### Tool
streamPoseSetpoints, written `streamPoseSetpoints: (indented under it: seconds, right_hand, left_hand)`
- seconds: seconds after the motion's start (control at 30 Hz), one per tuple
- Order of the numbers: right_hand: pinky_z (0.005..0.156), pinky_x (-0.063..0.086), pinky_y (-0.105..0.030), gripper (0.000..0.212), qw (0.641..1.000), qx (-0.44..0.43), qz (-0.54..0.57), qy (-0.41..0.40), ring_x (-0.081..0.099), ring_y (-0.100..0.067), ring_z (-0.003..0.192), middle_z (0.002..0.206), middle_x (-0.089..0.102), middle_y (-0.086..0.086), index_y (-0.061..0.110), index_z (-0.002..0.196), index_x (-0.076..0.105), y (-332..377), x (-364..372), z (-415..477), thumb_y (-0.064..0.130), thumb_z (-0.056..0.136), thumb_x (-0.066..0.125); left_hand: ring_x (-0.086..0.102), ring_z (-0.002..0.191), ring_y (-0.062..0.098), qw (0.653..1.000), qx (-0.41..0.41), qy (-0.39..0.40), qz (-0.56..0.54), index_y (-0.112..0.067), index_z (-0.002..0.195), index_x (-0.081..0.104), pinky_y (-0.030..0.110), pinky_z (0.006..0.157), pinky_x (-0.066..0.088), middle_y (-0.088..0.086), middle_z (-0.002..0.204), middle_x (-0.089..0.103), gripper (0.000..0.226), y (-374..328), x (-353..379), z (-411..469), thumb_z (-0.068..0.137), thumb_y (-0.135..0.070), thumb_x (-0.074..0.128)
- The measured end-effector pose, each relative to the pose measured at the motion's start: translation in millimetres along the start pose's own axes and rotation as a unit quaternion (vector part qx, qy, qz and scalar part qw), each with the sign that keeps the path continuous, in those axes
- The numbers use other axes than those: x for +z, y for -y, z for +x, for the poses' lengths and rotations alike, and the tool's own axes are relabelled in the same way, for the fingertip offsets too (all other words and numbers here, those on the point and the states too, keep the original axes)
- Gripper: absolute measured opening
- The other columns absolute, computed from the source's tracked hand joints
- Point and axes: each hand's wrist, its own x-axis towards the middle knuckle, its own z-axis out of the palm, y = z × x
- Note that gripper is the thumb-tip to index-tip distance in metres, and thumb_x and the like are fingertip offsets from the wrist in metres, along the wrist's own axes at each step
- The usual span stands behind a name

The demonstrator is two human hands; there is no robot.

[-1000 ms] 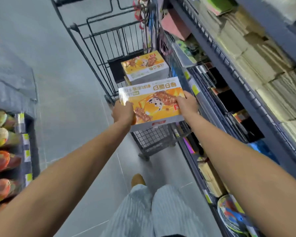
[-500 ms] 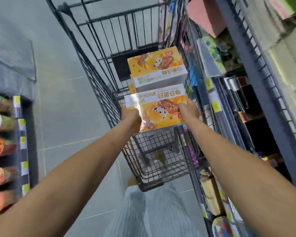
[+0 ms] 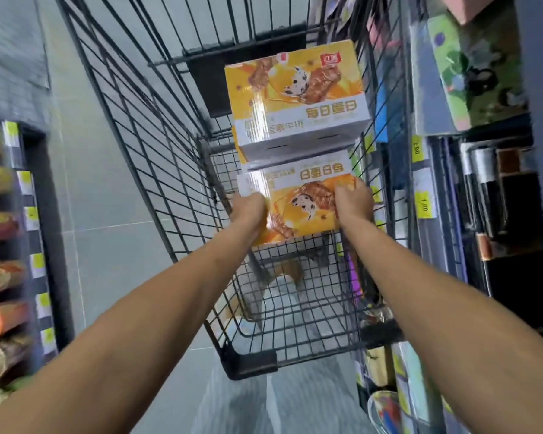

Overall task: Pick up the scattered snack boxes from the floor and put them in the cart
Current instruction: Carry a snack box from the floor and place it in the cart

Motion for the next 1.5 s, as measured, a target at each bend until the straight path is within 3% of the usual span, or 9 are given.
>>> streamPoseSetpoints:
  seconds: [0.13, 0.3, 0.5, 0.8, 0.93, 1.13, 1.27, 1.4, 1.5]
  right_hand:
    - [0.093, 0.044, -0.032, 0.057, 1.000, 0.004, -0.011, -0.009, 0.048, -0.029, 0.127, 0.142, 0.047, -0.007, 0.019, 0.144, 0.041, 6, 4, -2, 0.021, 0.087, 0.051]
    - [0.099, 0.044, -0.041, 0.059, 0.999, -0.033, 0.021, 0.026, 0.049, -0.028, 0.124, 0.139, 0.049, -0.004, 0.018, 0.132, 0.051, 9, 8, -4, 0.027, 0.074, 0.049]
    - [0.088, 0.044, -0.033, 0.052, 0.994, -0.053, 0.082, 0.048, 0.053, -0.022, 0.108, 0.123, 0.054, 0.001, 0.014, 0.139, 0.044, 18, -3, -53, 0.017, 0.088, 0.052]
    - [0.084, 0.041, -0.024, 0.029, 0.975, -0.100, 0.199, 0.015, 0.055, -0.010, 0.099, 0.119, 0.061, 0.000, 0.015, 0.121, 0.060, -29, -31, -156, 0.020, 0.094, 0.053]
    - [0.073, 0.044, -0.019, 0.030, 0.961, -0.120, 0.249, -0.022, 0.054, -0.002, 0.077, 0.103, 0.059, 0.004, 0.008, 0.123, 0.060, -64, -47, -201, 0.015, 0.095, 0.053]
    - [0.076, 0.048, -0.032, 0.030, 0.940, -0.096, 0.314, -0.092, 0.062, -0.016, 0.084, 0.092, 0.065, 0.000, 0.010, 0.119, 0.062, -139, -91, -262, 0.020, 0.092, 0.056]
    - [0.078, 0.045, -0.026, 0.022, 0.914, -0.068, 0.368, -0.159, 0.060, -0.019, 0.091, 0.104, 0.068, -0.011, 0.010, 0.112, 0.064, -205, -131, -303, 0.012, 0.092, 0.055]
    - [0.055, 0.038, -0.005, 0.021, 0.886, -0.037, 0.400, -0.232, 0.055, -0.011, 0.074, 0.094, 0.064, -0.008, 0.005, 0.110, 0.065, -297, -175, -358, 0.006, 0.091, 0.055]
    - [0.059, 0.040, -0.005, 0.023, 0.861, -0.012, 0.424, -0.282, 0.057, -0.014, 0.080, 0.097, 0.066, -0.012, -0.001, 0.112, 0.064, -376, -197, -405, 0.005, 0.091, 0.056]
  left_hand:
    - [0.047, 0.086, 0.020, 1.000, 0.014, 0.017, 0.017, -0.010, 0.113, 0.047, 0.029, 0.072, 0.042, 0.003, 0.091, 0.047, 0.025, -5, 7, 3, 0.089, -0.001, 0.043]
    - [0.047, 0.074, 0.015, 0.999, 0.002, 0.051, 0.013, -0.016, 0.076, 0.047, 0.028, 0.065, 0.040, -0.003, 0.078, 0.048, 0.022, -5, -4, 0, 0.089, 0.001, 0.043]
    - [0.054, 0.116, 0.029, 0.994, 0.029, 0.105, -0.010, -0.003, 0.133, 0.046, 0.041, 0.093, 0.047, 0.012, 0.132, 0.054, 0.051, -2, -25, -15, 0.083, -0.006, 0.046]
    - [0.045, 0.128, 0.026, 0.962, 0.173, 0.171, 0.124, -0.013, 0.141, 0.042, 0.046, 0.110, 0.035, 0.011, 0.141, 0.048, 0.053, 17, -75, -97, 0.090, -0.021, 0.055]
    - [0.052, 0.119, 0.022, 0.928, 0.245, 0.210, 0.186, -0.013, 0.137, 0.046, 0.033, 0.100, 0.040, 0.008, 0.132, 0.055, 0.048, 32, -80, -144, 0.091, -0.021, 0.057]
    - [0.055, 0.113, 0.025, 0.846, 0.347, 0.285, 0.286, -0.008, 0.127, 0.053, 0.035, 0.096, 0.043, 0.010, 0.124, 0.059, 0.037, 85, -47, -224, 0.092, -0.020, 0.057]
    - [0.053, 0.072, -0.006, 0.797, 0.395, 0.346, 0.300, -0.013, 0.106, 0.055, 0.007, 0.070, 0.041, -0.004, 0.088, 0.055, 0.013, 139, -17, -285, 0.093, -0.012, 0.057]
    - [0.048, 0.074, 0.005, 0.719, 0.415, 0.425, 0.361, -0.018, 0.094, 0.058, 0.021, 0.074, 0.039, -0.004, 0.083, 0.052, 0.011, 218, 11, -354, 0.093, -0.007, 0.056]
    - [0.053, 0.094, 0.011, 0.658, 0.423, 0.460, 0.421, -0.010, 0.122, 0.058, 0.022, 0.085, 0.037, 0.003, 0.105, 0.059, 0.029, 290, 22, -402, 0.093, -0.013, 0.056]
